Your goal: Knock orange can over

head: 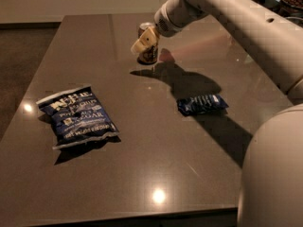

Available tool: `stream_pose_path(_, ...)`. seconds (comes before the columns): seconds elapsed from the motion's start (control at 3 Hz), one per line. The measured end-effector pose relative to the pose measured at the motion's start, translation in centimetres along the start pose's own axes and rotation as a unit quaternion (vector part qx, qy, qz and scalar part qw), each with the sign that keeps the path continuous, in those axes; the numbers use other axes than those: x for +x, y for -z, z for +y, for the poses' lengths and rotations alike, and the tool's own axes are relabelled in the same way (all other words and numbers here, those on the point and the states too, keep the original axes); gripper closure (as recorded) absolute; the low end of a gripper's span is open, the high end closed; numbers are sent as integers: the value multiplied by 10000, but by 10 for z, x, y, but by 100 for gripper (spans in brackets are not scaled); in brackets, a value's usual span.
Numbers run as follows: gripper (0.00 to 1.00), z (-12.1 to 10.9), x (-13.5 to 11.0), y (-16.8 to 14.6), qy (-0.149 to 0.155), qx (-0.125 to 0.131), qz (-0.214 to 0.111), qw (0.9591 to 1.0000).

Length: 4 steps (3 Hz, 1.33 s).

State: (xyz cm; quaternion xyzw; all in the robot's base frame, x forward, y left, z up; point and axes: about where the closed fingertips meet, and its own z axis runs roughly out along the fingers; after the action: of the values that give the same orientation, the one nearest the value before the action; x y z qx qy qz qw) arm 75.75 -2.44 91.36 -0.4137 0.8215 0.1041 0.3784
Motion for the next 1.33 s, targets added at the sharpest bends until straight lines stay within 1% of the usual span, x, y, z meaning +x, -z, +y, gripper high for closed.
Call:
stream_pose_path(0.33,15,-6,3,-7,-48,4,-42,10000)
stream_pose_path(0.67,38,-8,2,-3,-24,-23,-165,9999)
stream_pose_path(1.0,62,-5,-1,12,92,-106,-356,9993)
stream_pose_path(1.33,85,-2,-5,39,358,-125,-244,9990)
